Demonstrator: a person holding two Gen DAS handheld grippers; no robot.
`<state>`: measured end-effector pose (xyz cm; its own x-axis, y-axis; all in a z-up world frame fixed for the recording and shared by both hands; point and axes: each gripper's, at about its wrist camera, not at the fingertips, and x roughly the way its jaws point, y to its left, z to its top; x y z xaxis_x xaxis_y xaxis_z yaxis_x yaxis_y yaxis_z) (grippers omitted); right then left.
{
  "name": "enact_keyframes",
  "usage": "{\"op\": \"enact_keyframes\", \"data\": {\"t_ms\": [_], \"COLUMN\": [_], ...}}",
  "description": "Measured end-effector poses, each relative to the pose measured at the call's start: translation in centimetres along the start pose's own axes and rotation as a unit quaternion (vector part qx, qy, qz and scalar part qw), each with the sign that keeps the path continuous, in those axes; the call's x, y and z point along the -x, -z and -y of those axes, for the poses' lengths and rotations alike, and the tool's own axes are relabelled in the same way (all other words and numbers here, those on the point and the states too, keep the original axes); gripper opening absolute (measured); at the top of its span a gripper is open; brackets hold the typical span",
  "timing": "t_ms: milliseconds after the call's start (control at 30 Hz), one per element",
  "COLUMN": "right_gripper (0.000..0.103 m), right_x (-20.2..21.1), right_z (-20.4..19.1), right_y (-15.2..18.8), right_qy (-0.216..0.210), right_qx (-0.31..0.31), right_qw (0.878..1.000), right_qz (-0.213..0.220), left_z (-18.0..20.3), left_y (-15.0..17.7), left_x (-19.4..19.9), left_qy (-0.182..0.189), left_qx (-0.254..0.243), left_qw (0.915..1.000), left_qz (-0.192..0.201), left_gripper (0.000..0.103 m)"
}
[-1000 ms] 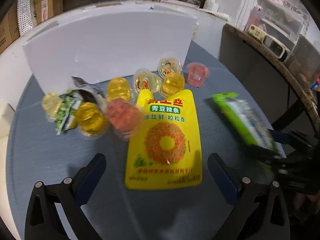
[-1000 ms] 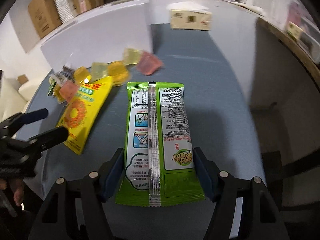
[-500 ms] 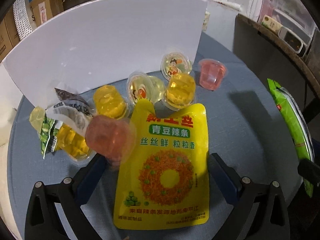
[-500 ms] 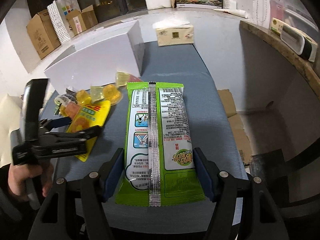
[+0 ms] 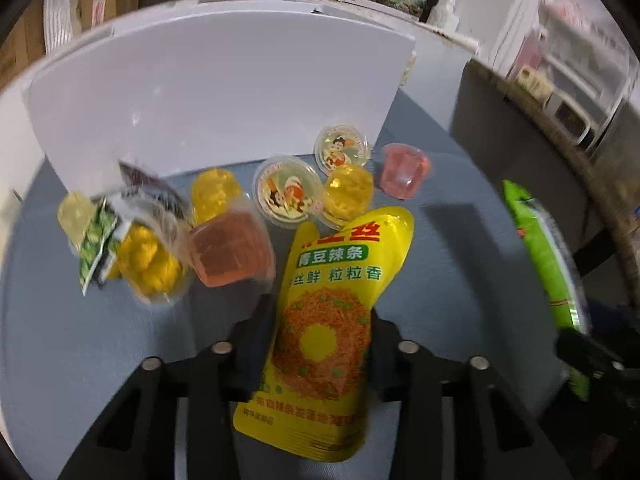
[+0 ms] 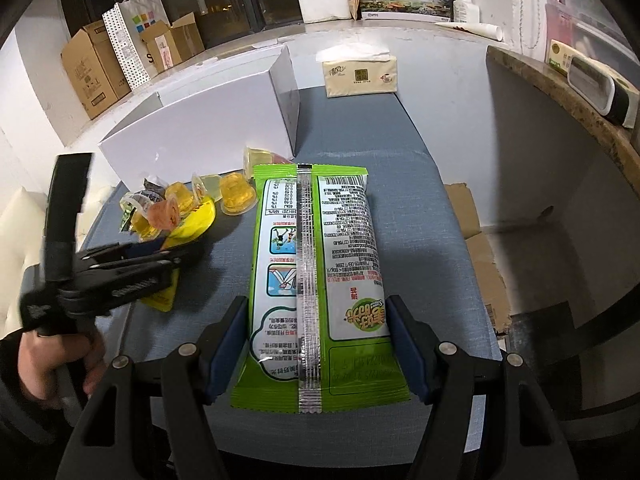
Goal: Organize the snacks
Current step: 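Grasp the yellow pouch with the left tool while the right carries its packet, then drop both snacks into the white box and withdraw both tools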
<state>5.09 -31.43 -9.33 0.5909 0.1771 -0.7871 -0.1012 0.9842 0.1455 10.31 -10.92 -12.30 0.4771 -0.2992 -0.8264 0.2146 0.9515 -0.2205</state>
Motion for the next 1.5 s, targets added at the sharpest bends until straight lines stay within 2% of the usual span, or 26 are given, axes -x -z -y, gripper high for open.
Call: {"op": "enact_keyframes", "data": {"t_ms": [167, 267, 467, 600, 700, 767, 900, 1033, 1133, 1167, 1200, 1233, 1267, 1300, 1367, 1500], "right_gripper": [0.072, 0.072, 0.072, 0.072, 0.072, 0.072, 0.072, 0.072, 0.073, 0.073, 0.075, 0.082, 0.087, 0.094, 0.103, 0.103], "right_x": [0.2, 0.5, 1.9, 2.6, 2.8, 2.2, -0.7, -4.8, -7.4, -8.0, -8.6, -9.1, -9.3, -9.3, -8.9, -7.7], "right_z": [-0.1, -0.2, -1.5, -3.0, -4.8, -6.3, -8.2, -9.4, -9.8, -10.0, -10.1, -10.2, -10.0, -9.9, -9.6, -9.0], "right_y": [0.0, -0.2, -1.7, -4.4, -7.5, -10.2, -15.7, -21.4, -24.3, -24.9, -25.4, -25.8, -25.8, -25.8, -25.4, -24.6], "right_qy": [-0.001, -0.004, -0.028, -0.056, -0.072, -0.082, -0.102, -0.095, -0.098, -0.096, -0.094, -0.091, -0.087, -0.09, -0.094, -0.092], "right_qx": [0.003, 0.003, 0.019, 0.035, 0.055, 0.067, 0.067, 0.057, 0.044, 0.044, 0.046, 0.048, 0.045, 0.044, 0.044, 0.039], "right_qw": [1.0, 1.0, 0.999, 0.996, 0.992, 0.99, 0.989, 0.991, 0.993, 0.993, 0.993, 0.994, 0.994, 0.994, 0.993, 0.992], "right_qz": [0.002, 0.006, 0.036, 0.061, 0.085, 0.095, 0.087, 0.07, 0.052, 0.049, 0.047, 0.047, 0.049, 0.051, 0.063, 0.08], "left_z": [-0.4, -0.3, 0.1, -0.8, -2.5, -4.0, -6.6, -10.2, -11.8, -12.2, -12.5, -12.8, -12.9, -12.9, -12.9, -13.4], "left_y": [0.6, 1.5, 0.3, -1.5, -4.1, -7.1, -12.4, -17.6, -19.5, -20.0, -20.0, -20.0, -19.9, -19.5, -18.8, -18.4], "left_x": [2.0, 4.5, 8.1, 10.8, 11.9, 12.0, 11.4, 9.0, 7.3, 6.5, 6.2, 5.7, 5.6, 5.8, 6.2, 6.4], "left_qy": [0.043, 0.054, 0.066, 0.056, 0.036, 0.022, -0.017, -0.047, -0.058, -0.059, -0.057, -0.058, -0.063, -0.068, -0.069, -0.074], "left_qx": [0.006, -0.006, -0.013, -0.021, -0.019, -0.013, 0.0, 0.018, 0.026, 0.03, 0.033, 0.037, 0.036, 0.031, 0.023, 0.031], "left_qw": [0.999, 0.9981, 0.9952, 0.9926, 0.9904, 0.9885, 0.9849, 0.9849, 0.986, 0.9874, 0.9885, 0.9892, 0.9889, 0.9879, 0.9867, 0.987], "left_qz": [0.01, 0.031, 0.071, 0.106, 0.132, 0.149, 0.172, 0.166, 0.154, 0.144, 0.136, 0.13, 0.13, 0.136, 0.145, 0.14], "left_gripper": [0.031, 0.031, 0.029, 0.029, 0.029, 0.029, 0.029, 0.03, 0.031, 0.037, 0.057, 0.071, 0.09, 0.099, 0.103, 0.103]}}
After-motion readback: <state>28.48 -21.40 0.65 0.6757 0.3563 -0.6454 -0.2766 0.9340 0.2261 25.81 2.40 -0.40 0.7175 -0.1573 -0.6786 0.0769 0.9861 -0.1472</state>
